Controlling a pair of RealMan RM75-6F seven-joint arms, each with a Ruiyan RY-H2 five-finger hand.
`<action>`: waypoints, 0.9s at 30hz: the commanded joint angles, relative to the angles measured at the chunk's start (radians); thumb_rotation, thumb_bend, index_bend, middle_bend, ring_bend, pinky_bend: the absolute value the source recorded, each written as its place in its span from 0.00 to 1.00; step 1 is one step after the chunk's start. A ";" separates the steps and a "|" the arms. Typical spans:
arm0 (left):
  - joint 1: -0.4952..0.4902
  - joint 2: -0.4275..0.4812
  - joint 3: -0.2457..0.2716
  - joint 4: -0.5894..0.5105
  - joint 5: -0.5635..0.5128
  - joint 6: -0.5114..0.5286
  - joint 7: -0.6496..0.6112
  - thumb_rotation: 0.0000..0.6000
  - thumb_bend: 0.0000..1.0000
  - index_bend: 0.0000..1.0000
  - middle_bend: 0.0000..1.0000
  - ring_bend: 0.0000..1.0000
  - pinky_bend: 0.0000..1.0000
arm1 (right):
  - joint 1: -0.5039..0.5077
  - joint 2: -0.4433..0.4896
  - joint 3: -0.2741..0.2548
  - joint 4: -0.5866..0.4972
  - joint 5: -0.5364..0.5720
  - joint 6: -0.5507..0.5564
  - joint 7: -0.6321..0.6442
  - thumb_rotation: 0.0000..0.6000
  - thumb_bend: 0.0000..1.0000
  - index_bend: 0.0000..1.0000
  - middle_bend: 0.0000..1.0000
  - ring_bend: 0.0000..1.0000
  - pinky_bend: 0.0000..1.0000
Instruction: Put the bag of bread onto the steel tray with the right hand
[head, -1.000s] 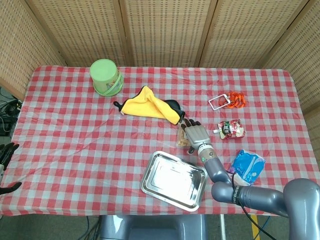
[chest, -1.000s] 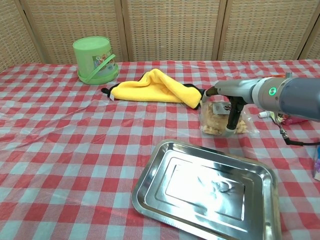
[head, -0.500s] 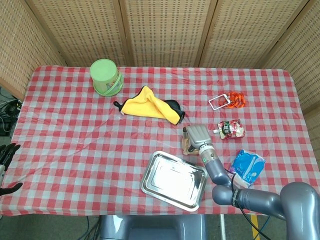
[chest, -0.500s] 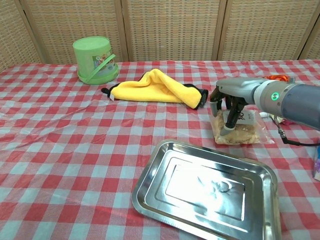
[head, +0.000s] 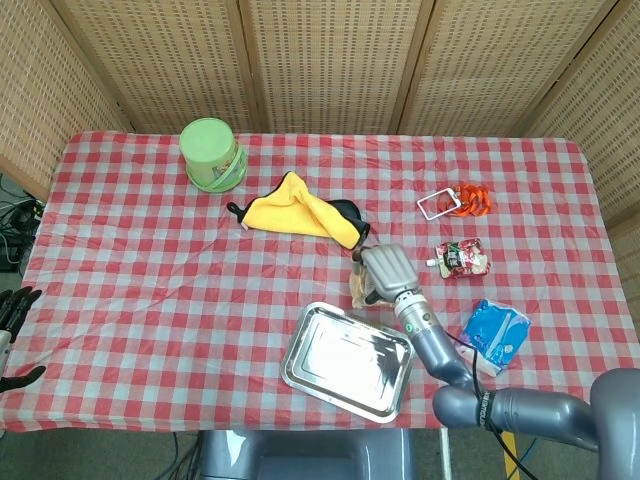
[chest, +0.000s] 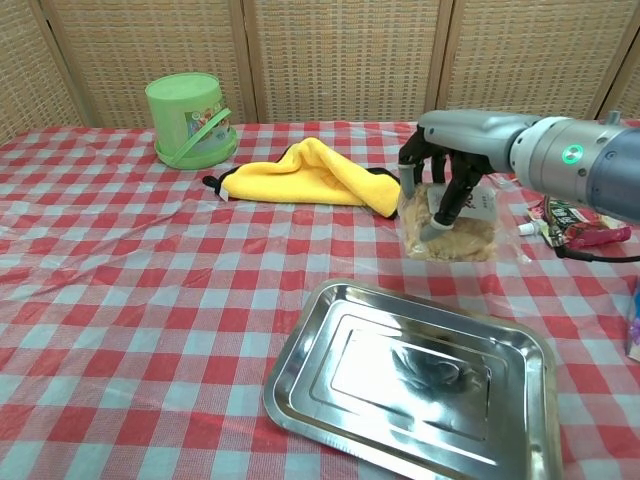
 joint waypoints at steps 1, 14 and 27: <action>-0.001 -0.003 -0.001 0.000 -0.004 -0.003 0.011 1.00 0.14 0.00 0.00 0.00 0.00 | -0.023 0.039 -0.006 -0.120 -0.032 0.062 -0.036 1.00 0.16 0.55 0.54 0.53 0.57; 0.004 -0.007 0.006 -0.008 0.013 0.011 0.023 1.00 0.14 0.00 0.00 0.00 0.00 | -0.091 0.053 -0.131 -0.348 -0.196 0.147 -0.125 1.00 0.16 0.55 0.54 0.53 0.58; 0.006 -0.024 0.007 0.025 0.046 0.034 -0.002 1.00 0.14 0.00 0.00 0.00 0.00 | -0.106 0.036 -0.167 -0.388 -0.247 0.121 -0.152 1.00 0.15 0.47 0.45 0.47 0.57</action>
